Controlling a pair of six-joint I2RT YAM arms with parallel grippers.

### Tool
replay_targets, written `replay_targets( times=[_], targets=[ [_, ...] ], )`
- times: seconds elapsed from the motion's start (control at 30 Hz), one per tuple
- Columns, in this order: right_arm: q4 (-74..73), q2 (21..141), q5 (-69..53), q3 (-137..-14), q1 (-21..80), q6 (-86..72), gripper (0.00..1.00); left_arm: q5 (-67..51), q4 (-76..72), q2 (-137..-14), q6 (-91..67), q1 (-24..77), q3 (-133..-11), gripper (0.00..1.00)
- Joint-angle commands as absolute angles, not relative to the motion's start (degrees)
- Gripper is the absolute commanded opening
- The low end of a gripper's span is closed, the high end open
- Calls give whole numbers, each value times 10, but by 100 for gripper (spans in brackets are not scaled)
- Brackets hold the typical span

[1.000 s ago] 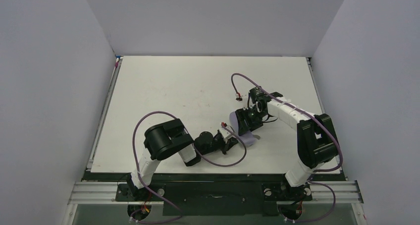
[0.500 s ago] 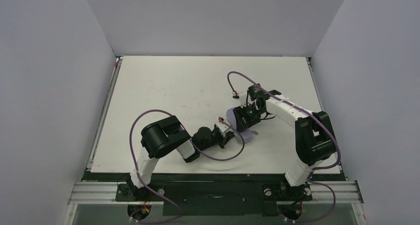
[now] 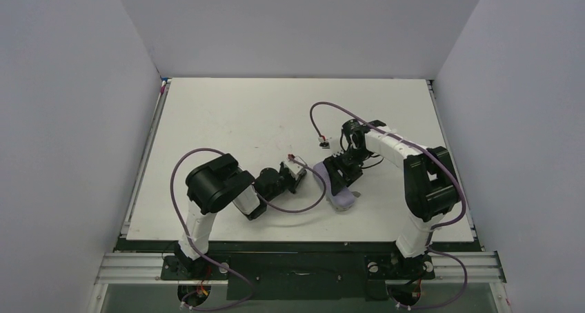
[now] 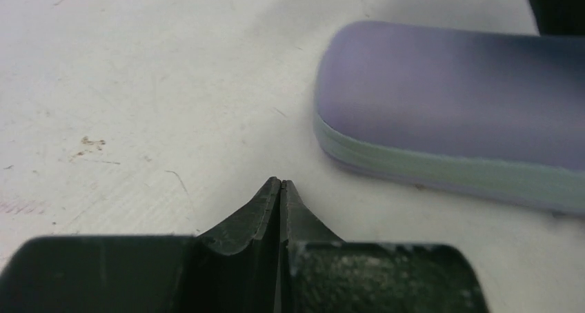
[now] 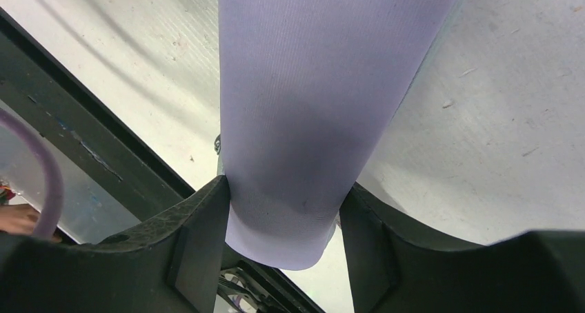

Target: Open the umbrella

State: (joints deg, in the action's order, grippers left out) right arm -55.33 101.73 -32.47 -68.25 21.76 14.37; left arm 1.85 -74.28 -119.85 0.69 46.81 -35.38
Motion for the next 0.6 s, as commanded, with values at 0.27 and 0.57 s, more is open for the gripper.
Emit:
replay_targets(
  times=[0.27, 0.57],
  targets=[
    [-510, 1009, -317, -677, 202, 116, 0, -229, -789, -1164, 63, 507, -277, 36],
    [-444, 990, -291, -637, 217, 77, 0, -232, -796, -1223, 40, 544, -342, 40]
  ],
)
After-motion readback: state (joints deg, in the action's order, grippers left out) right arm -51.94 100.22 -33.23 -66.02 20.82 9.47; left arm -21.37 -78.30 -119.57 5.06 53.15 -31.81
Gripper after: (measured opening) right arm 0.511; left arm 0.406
